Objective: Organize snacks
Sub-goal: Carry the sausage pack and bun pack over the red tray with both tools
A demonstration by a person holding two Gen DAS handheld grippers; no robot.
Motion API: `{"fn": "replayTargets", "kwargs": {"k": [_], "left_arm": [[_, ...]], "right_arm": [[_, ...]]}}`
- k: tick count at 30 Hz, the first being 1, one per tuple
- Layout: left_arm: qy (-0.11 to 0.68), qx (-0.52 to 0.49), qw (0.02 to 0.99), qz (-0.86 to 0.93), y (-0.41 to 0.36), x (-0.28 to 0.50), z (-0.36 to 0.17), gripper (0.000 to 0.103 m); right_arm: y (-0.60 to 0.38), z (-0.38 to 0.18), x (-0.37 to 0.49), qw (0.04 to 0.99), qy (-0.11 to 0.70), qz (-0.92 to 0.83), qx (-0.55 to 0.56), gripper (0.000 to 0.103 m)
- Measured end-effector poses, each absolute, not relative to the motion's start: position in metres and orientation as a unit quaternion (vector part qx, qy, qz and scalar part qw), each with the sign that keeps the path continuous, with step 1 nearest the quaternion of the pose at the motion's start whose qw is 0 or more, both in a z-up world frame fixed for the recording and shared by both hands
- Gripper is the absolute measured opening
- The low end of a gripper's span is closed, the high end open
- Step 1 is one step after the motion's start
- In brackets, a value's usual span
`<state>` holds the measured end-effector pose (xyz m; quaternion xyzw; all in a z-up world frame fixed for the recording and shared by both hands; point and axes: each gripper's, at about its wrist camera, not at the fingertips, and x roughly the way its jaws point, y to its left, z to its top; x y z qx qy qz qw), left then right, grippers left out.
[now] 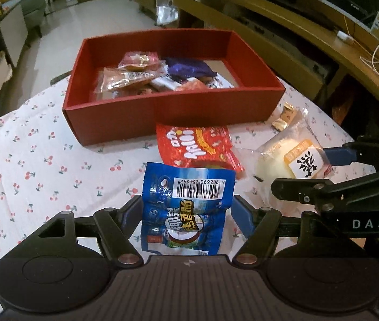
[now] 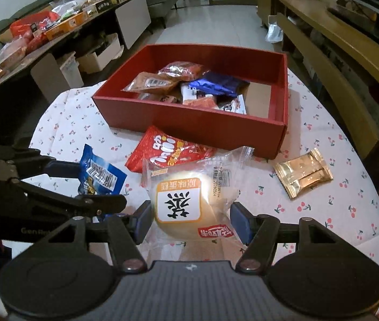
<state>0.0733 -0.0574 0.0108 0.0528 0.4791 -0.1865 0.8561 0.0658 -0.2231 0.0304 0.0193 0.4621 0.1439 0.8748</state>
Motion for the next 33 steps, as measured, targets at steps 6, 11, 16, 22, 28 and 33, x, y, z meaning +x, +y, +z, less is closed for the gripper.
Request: {"fn": "replayTargets", "kwargs": {"k": [6,11,16,22,28,33], "left_arm": [[0.472,0.041,0.862,-0.182,-0.057,0.081,0.018,0.076],[0.466,0.036,0.866,-0.179,-0.058,0.09,0.024,0.076],[0.46,0.034,0.87,-0.174,-0.062,0.101,0.028,0.076],[0.444,0.034,0.879,-0.171,-0.066,0.115,0.039,0.076],[0.433,0.023,0.887,-0.16,-0.067,0.136,0.048,0.075],[0.421,0.024,0.894,-0.152,-0.067,0.159,0.055,0.075]], "right_arm": [[-0.225,0.037,0.074,0.88,0.452,0.143,0.031,0.074],[-0.228,0.043,0.082,0.885,0.443,0.138,0.038,0.074],[-0.231,0.049,0.091,0.889,0.435,0.135,0.045,0.074],[-0.239,0.057,0.105,0.893,0.425,0.131,0.067,0.074],[-0.24,0.065,0.129,0.897,0.414,0.13,0.077,0.074],[-0.241,0.069,0.154,0.9,0.409,0.122,0.088,0.074]]}}
